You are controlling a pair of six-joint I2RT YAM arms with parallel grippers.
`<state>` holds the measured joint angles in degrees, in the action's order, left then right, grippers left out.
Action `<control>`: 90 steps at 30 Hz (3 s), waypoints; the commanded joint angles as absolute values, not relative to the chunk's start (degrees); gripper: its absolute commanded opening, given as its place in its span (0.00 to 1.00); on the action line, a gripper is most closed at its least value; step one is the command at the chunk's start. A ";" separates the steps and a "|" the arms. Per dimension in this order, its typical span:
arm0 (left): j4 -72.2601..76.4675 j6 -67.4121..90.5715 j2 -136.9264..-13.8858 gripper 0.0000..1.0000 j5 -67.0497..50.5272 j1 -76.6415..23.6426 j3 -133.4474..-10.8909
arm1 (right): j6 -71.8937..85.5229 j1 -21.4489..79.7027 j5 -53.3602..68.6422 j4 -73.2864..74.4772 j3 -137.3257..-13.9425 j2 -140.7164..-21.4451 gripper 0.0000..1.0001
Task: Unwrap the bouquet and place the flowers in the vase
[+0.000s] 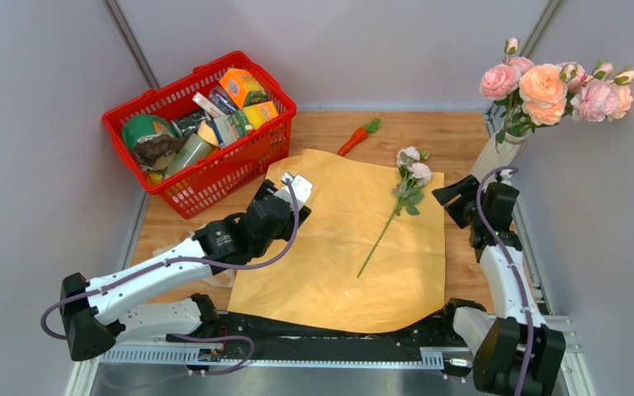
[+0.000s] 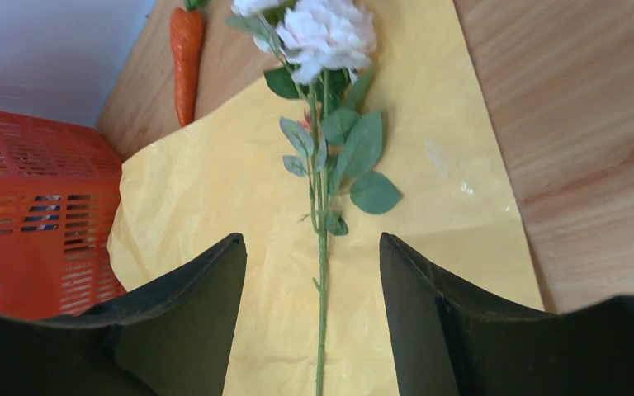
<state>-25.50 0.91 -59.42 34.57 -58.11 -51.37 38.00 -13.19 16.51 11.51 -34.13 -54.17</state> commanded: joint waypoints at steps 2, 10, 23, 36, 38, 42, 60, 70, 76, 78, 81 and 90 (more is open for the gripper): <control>-24.35 0.00 -58.54 0.77 34.36 -58.36 -52.82 | 48.95 -9.50 19.16 -1.73 -29.98 -60.28 0.63; -24.35 0.09 -58.36 0.77 34.54 -58.36 -52.74 | 50.89 -0.27 14.33 -10.36 -29.53 -73.29 0.62; -24.43 0.09 -58.18 0.77 34.28 -58.36 -52.82 | 49.40 4.30 9.15 -11.69 -34.98 -84.19 0.50; -24.26 0.09 -58.27 0.77 34.54 -58.36 -52.73 | 48.16 8.96 1.14 -6.95 -41.39 -92.02 0.44; -24.35 0.09 -58.19 0.77 34.63 -58.36 -52.73 | 48.43 8.96 0.27 -5.81 -41.84 -92.81 0.42; -24.26 0.09 -58.01 0.77 34.80 -58.36 -52.73 | 48.16 9.05 -2.90 -3.70 -43.06 -93.60 0.36; -24.17 0.09 -57.83 0.77 35.16 -58.36 -52.65 | 37.37 10.90 -1.67 -8.34 -44.74 -74.90 0.00; -24.17 0.09 -58.27 0.77 35.15 -58.36 -52.65 | 34.71 11.60 3.52 -9.25 -42.19 -62.06 0.00; -25.83 4.63 -58.71 0.77 29.91 -58.36 -55.27 | 36.39 12.92 4.48 -6.94 -36.39 -60.47 0.00; -23.49 9.11 -57.14 0.75 21.59 -58.27 -55.37 | 36.47 13.27 6.58 -9.13 -35.51 -59.94 0.00; -14.45 16.94 -55.29 0.75 11.97 -58.27 -52.74 | 36.91 14.23 7.30 -11.07 -34.98 -58.19 0.00; -1.15 37.43 -67.66 0.76 -7.46 -58.27 -53.96 | 36.12 22.05 2.38 -12.39 -32.26 -52.12 0.00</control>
